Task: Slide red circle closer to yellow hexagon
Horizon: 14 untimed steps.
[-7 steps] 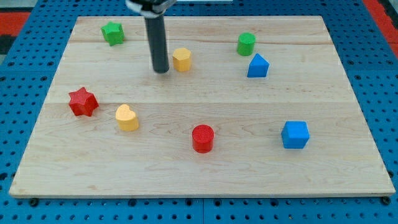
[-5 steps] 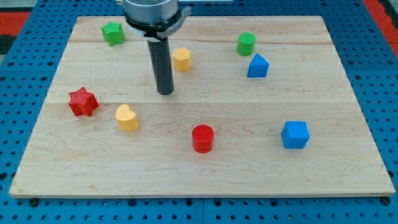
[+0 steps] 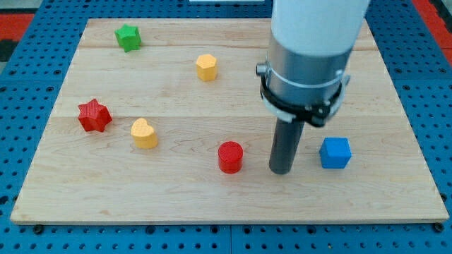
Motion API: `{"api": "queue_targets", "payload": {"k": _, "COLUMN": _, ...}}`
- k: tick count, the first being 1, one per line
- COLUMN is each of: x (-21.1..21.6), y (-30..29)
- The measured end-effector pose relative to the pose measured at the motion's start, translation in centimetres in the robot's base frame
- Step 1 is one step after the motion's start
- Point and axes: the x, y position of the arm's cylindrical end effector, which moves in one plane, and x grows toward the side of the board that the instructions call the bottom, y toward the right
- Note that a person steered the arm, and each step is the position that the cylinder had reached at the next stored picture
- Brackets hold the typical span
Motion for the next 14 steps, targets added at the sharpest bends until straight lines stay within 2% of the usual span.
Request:
{"api": "queue_targets", "payload": {"k": 2, "x": 1.9, "y": -1.9}}
{"api": "queue_targets", "payload": {"k": 5, "x": 2.2, "y": -5.0}}
{"api": "queue_targets", "payload": {"k": 8, "x": -2.9, "y": -10.0}}
{"api": "queue_targets", "payload": {"k": 9, "x": -4.3, "y": -4.8}}
{"api": "queue_targets", "payload": {"k": 10, "x": -5.4, "y": -3.6}}
{"api": "queue_targets", "payload": {"k": 11, "x": -6.9, "y": -6.9}}
{"api": "queue_targets", "payload": {"k": 13, "x": -12.6, "y": -10.4}}
{"api": "queue_targets", "payload": {"k": 14, "x": -17.5, "y": -7.8}}
